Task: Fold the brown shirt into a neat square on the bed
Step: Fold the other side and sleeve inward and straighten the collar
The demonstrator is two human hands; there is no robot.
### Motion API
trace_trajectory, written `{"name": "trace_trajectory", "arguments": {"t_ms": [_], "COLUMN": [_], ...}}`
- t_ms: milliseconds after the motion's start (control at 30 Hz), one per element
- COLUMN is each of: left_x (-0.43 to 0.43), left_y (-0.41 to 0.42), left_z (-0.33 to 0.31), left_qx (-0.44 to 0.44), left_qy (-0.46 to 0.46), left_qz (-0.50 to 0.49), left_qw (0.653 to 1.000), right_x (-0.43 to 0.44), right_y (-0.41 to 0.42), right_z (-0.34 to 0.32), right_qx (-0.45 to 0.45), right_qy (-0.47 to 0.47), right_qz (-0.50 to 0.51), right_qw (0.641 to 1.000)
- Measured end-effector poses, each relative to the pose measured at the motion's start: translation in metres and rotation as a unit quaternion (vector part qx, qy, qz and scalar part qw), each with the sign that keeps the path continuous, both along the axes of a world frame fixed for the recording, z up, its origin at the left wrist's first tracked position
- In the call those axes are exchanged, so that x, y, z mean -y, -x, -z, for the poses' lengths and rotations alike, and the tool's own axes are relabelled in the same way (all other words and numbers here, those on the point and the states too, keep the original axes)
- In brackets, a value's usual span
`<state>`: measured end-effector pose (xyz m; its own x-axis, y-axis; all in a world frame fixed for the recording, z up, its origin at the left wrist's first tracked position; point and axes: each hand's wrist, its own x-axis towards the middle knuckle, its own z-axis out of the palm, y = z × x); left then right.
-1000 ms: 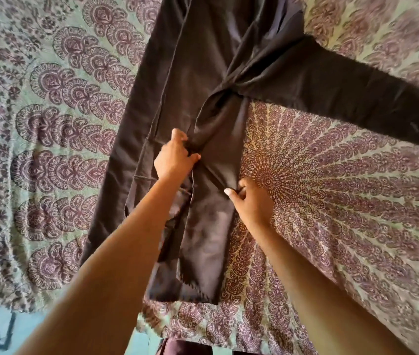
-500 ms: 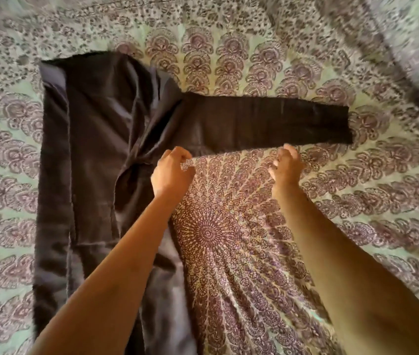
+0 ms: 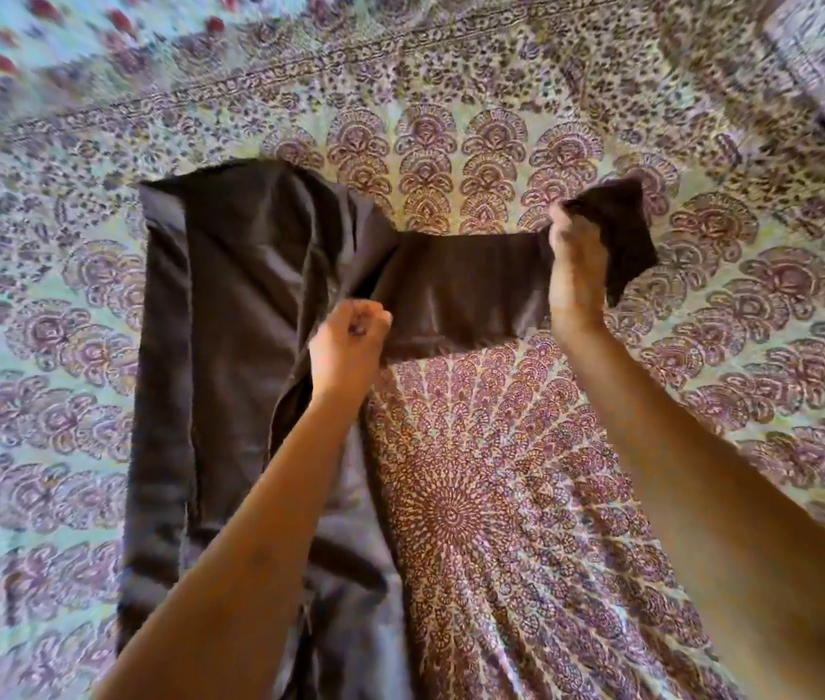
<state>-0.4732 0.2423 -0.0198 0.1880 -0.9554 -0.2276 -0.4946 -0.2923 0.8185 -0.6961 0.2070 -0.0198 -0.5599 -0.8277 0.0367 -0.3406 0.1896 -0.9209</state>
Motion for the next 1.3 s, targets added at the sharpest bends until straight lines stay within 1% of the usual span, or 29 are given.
{"name": "trace_trajectory", "arguments": {"t_ms": [33, 67, 100, 133, 200, 267, 300, 333, 367, 400, 433, 500, 533, 567, 600, 633, 667, 700, 733, 767, 800, 833, 900, 933, 1000, 1067, 1133, 1200, 1300], "left_x": [0.003, 0.006, 0.009, 0.012, 0.019, 0.025, 0.028, 0.031, 0.031, 0.030, 0.028, 0.024, 0.022, 0.018, 0.013, 0.009, 0.002, -0.003, -0.006, -0.010, -0.008, -0.005, 0.005, 0.012, 0.025, 0.043, 0.065, 0.092, 0.131], "left_y": [-0.010, -0.019, -0.031, -0.046, -0.086, -0.134, -0.159, -0.185, -0.209, -0.231, -0.257, -0.308, -0.329, -0.351, -0.368, -0.380, -0.391, -0.394, -0.395, -0.389, -0.378, -0.364, -0.332, -0.309, -0.272, -0.244, -0.223, -0.199, -0.164], "left_z": [-0.009, -0.019, -0.034, -0.048, -0.073, -0.086, -0.086, -0.084, -0.079, -0.073, -0.067, -0.063, -0.063, -0.059, -0.058, -0.054, -0.043, -0.027, -0.009, 0.004, 0.016, 0.025, 0.038, 0.036, 0.029, 0.024, 0.024, 0.027, 0.032], "left_qx": [-0.063, -0.147, -0.239, -0.324, -0.451, -0.539, -0.548, -0.525, -0.482, -0.440, -0.413, -0.400, -0.399, -0.390, -0.371, -0.340, -0.305, -0.267, -0.267, -0.247, -0.221, -0.173, -0.073, -0.036, 0.056, 0.123, 0.165, 0.191, 0.249], "left_qy": [0.002, 0.002, 0.004, 0.005, 0.021, 0.059, 0.071, 0.076, 0.079, 0.087, 0.108, 0.159, 0.181, 0.182, 0.146, 0.076, 0.006, -0.035, -0.045, -0.063, -0.064, -0.069, -0.041, -0.033, -0.010, 0.037, 0.070, 0.091, 0.082], "left_qz": [-0.050, -0.102, -0.146, -0.172, -0.171, -0.166, -0.191, -0.237, -0.302, -0.368, -0.413, -0.449, -0.451, -0.453, -0.449, -0.444, -0.439, -0.431, -0.422, -0.395, -0.387, -0.383, -0.391, -0.360, -0.226, -0.086, 0.031, 0.114, 0.151], "left_qw": [0.997, 0.984, 0.960, 0.930, 0.876, 0.824, 0.811, 0.814, 0.819, 0.815, 0.804, 0.783, 0.777, 0.780, 0.799, 0.825, 0.845, 0.861, 0.865, 0.883, 0.893, 0.905, 0.917, 0.932, 0.972, 0.988, 0.983, 0.971, 0.953], "right_x": [0.005, 0.009, 0.013, 0.015, 0.013, 0.008, 0.005, 0.002, 0.000, -0.003, -0.006, -0.010, -0.010, -0.008, -0.006, -0.003, -0.001, 0.000, 0.000, -0.001, -0.001, -0.002, -0.001, 0.002, 0.007, 0.012, 0.018, 0.022, 0.027], "right_y": [-0.027, -0.053, -0.086, -0.119, -0.187, -0.239, -0.260, -0.278, -0.293, -0.302, -0.309, -0.311, -0.307, -0.299, -0.292, -0.285, -0.278, -0.272, -0.266, -0.261, -0.257, -0.254, -0.249, -0.246, -0.239, -0.232, -0.226, -0.221, -0.215], "right_z": [-0.010, -0.017, -0.025, -0.033, -0.050, -0.057, -0.058, -0.059, -0.058, -0.057, -0.054, -0.039, -0.029, -0.018, -0.008, 0.003, 0.012, 0.021, 0.028, 0.035, 0.041, 0.045, 0.048, 0.049, 0.051, 0.054, 0.056, 0.058, 0.060], "right_qx": [-0.092, -0.168, -0.229, -0.271, -0.311, -0.331, -0.335, -0.335, -0.332, -0.319, -0.301, -0.280, -0.290, -0.307, -0.324, -0.341, -0.352, -0.354, -0.345, -0.329, -0.308, -0.281, -0.218, -0.197, -0.175, -0.152, -0.128, -0.116, -0.145], "right_qy": [0.043, 0.090, 0.135, 0.167, 0.196, 0.180, 0.162, 0.150, 0.147, 0.150, 0.149, 0.144, 0.136, 0.115, 0.079, 0.029, -0.031, -0.084, -0.116, -0.130, -0.131, -0.125, -0.121, -0.123, -0.145, -0.193, -0.258, -0.294, -0.300], "right_qz": [-0.102, -0.194, -0.276, -0.346, -0.459, -0.542, -0.569, -0.582, -0.587, -0.587, -0.584, -0.544, -0.506, -0.465, -0.429, -0.399, -0.382, -0.369, -0.360, -0.355, -0.347, -0.336, -0.312, -0.297, -0.267, -0.236, -0.196, -0.171, -0.168], "right_qw": [0.990, 0.962, 0.924, 0.883, 0.809, 0.751, 0.734, 0.725, 0.724, 0.729, 0.739, 0.778, 0.801, 0.822, 0.840, 0.851, 0.854, 0.855, 0.859, 0.866, 0.876, 0.890, 0.917, 0.926, 0.936, 0.940, 0.937, 0.933, 0.928]}}
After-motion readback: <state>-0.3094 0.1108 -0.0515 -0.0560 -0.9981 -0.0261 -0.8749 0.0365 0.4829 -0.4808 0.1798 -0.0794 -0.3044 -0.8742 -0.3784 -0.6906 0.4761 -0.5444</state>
